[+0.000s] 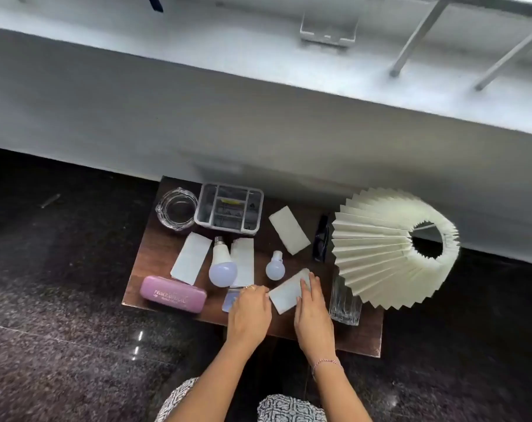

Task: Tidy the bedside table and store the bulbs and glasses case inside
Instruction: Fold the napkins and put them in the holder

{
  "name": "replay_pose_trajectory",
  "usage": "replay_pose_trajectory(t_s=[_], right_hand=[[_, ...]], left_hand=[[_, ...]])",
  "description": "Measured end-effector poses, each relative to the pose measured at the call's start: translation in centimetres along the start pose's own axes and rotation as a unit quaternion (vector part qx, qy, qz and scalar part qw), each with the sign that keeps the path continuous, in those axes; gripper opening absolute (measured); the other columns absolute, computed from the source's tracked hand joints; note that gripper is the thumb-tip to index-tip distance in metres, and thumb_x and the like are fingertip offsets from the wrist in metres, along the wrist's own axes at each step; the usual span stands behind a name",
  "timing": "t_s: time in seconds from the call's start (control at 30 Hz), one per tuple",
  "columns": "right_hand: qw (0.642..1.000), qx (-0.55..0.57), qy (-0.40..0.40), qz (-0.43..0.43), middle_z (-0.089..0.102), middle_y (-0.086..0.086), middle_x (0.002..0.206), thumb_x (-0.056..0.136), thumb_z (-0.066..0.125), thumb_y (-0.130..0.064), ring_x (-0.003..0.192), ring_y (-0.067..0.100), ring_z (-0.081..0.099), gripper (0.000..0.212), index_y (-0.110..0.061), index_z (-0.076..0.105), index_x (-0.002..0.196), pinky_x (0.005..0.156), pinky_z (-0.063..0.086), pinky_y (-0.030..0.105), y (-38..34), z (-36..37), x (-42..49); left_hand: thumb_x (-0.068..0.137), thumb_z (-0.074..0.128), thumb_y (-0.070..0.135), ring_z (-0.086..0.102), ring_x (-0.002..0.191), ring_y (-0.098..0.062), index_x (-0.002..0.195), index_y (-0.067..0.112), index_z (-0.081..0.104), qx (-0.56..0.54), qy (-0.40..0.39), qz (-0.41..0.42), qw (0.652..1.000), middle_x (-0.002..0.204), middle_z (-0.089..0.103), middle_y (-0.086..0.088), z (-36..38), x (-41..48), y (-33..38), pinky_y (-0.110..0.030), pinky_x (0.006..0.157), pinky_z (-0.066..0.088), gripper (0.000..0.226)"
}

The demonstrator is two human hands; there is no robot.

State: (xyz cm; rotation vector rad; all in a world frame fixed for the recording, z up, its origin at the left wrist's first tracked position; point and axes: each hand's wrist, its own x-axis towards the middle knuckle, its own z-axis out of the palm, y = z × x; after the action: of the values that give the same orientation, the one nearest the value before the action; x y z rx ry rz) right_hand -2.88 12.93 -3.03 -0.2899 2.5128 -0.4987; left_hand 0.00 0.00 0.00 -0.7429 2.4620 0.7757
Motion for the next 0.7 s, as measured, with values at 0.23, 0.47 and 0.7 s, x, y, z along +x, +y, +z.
replay_pose_trajectory(t_s=[0.23, 0.47, 0.7], right_hand=[[0.999, 0.010, -0.037, 0.037, 0.004, -0.001, 0.160, 0.101, 0.030, -0.016, 0.139, 0.017, 0.034, 0.041, -0.013, 0.036, 0.141, 0.094, 0.049, 0.030, 0.5, 0.5, 0.9], [0.997, -0.007, -0.052, 0.053, 0.004, 0.004, 0.159, 0.096, 0.034, -0.016, 0.141, 0.023, 0.024, 0.038, -0.008, 0.046, 0.131, 0.095, 0.047, 0.034, 0.0, 0.6, 2.1], [0.996, -0.030, -0.056, 0.058, 0.008, 0.010, 0.158, 0.097, 0.031, -0.012, 0.139, 0.025, 0.019, 0.042, -0.005, 0.041, 0.137, 0.106, 0.039, 0.032, 0.2, 0.8, 2.7]], left_hand=[[0.096, 0.041, 0.018, 0.057, 0.113, -0.020, 0.121, 0.012, 0.060, -0.066, -0.071, -0.025, 0.995, 0.123, 0.062, -0.004, 2.3, 1.4, -0.3, -0.031, 0.096, 0.044, 0.032], [0.096, 0.041, 0.019, 0.053, 0.122, -0.020, 0.131, 0.011, 0.052, -0.068, -0.102, -0.015, 0.992, 0.135, 0.056, -0.005, 3.3, 2.2, -0.1, -0.029, 0.102, 0.040, 0.038], [0.096, 0.042, 0.021, 0.053, 0.122, -0.020, 0.133, 0.012, 0.050, -0.062, -0.111, -0.019, 0.992, 0.135, 0.056, -0.006, 3.8, 2.5, -0.2, -0.029, 0.103, 0.040, 0.040]])
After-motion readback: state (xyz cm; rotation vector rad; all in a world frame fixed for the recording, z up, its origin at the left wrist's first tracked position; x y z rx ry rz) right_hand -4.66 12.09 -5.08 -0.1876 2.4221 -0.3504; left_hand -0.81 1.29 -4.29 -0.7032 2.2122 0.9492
